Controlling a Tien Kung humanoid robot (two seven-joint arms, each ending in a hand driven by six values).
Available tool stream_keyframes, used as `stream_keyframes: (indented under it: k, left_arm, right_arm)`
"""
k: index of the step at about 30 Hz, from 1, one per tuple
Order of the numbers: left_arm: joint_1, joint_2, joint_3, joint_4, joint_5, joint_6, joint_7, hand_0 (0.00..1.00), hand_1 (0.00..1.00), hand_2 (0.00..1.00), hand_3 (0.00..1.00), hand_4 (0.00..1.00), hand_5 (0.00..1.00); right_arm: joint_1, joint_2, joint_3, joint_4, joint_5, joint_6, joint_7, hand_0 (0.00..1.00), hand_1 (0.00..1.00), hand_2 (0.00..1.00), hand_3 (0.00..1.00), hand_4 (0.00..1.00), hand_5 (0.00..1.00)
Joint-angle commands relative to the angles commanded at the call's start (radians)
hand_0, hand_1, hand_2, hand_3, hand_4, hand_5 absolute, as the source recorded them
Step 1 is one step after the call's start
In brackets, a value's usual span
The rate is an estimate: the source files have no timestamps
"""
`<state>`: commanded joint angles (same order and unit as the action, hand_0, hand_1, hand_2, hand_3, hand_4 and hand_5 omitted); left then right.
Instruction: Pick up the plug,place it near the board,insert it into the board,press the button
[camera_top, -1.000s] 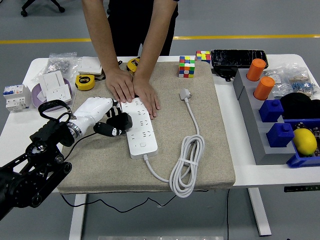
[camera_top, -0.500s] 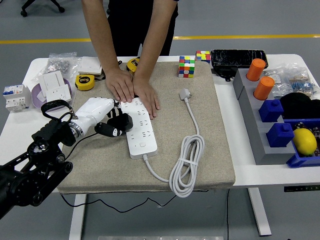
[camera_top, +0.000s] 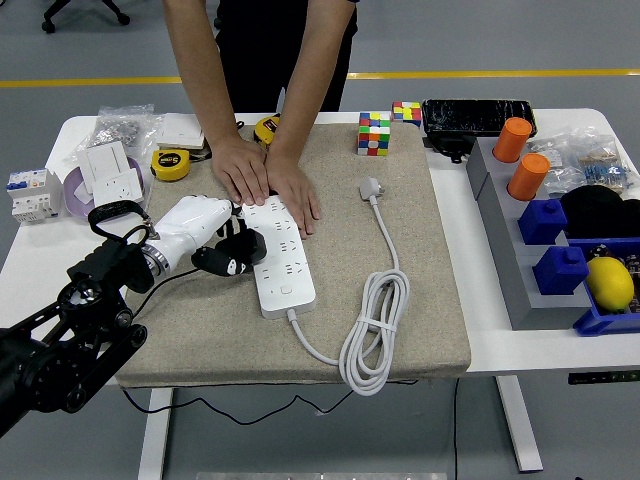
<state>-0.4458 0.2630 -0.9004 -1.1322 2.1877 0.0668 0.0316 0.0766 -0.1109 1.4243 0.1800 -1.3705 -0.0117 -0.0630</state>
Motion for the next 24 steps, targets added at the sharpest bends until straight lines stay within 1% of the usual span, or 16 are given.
stream_keyframes:
  k: [12,13,18,19,24]
  left_arm:
    - [-0.001,0.002,0.007,-0.003,-0.011,-0.007,-0.003,0.714,0.462,0.349,0.386,0.525,0.158]
    - [-0.001,0.003,0.007,-0.003,-0.013,-0.009,-0.004,0.723,0.529,0.451,0.468,0.664,0.177]
    - [-0.005,0.003,0.008,-0.001,-0.024,-0.013,-0.006,0.723,0.529,0.451,0.468,0.664,0.177]
    - [-0.007,0.003,0.007,0.0,-0.028,-0.013,-0.007,0.741,0.635,0.528,0.538,0.841,0.267]
    - [-0.011,0.002,0.006,0.0,-0.032,-0.011,-0.009,0.741,0.635,0.528,0.538,0.841,0.267]
  right_arm:
    - [-0.001,-0.001,0.0,0.0,-0.001,0.002,0.001,0.876,0.776,0.764,0.797,0.998,0.843]
    - [0.0,-0.001,0.0,0.0,-0.001,0.002,0.001,0.874,0.776,0.764,0.797,0.998,0.844]
    - [0.0,-0.001,0.003,0.0,-0.003,0.003,0.001,0.874,0.776,0.764,0.797,0.998,0.844]
    - [0.0,-0.001,0.005,0.0,-0.004,0.004,0.002,0.875,0.776,0.764,0.797,0.998,0.845]
    - [0.0,-0.002,0.006,0.0,-0.003,0.008,0.002,0.875,0.776,0.764,0.797,0.998,0.845]
